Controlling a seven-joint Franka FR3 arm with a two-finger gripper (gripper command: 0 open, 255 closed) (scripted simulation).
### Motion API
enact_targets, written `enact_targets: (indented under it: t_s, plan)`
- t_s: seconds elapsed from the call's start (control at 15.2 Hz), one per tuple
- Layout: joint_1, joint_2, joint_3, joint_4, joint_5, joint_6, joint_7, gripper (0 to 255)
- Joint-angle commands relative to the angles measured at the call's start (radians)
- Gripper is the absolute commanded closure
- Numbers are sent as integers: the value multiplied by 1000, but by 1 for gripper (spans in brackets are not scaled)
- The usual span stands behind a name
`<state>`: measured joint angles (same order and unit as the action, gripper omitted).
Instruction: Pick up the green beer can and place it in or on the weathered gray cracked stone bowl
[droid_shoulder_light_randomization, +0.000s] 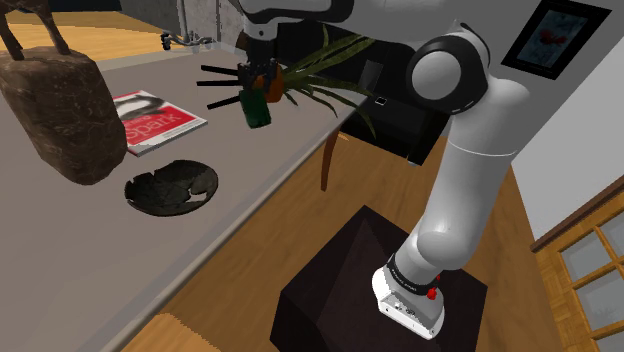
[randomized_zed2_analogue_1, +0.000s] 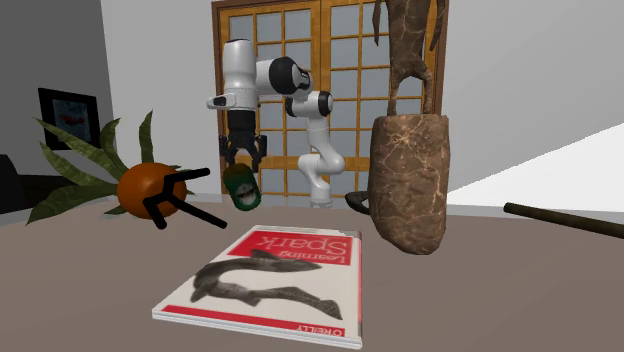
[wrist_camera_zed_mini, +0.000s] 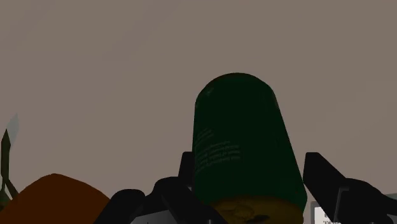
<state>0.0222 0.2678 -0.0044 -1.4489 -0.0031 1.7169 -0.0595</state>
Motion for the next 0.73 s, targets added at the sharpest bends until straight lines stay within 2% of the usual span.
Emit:
enact_targets:
  t_s: [0.0,0.66]
  plan:
    - [0,-2,0,25,0,-27,0,255]
    - [0,34,0,213,0,-179,-1,255]
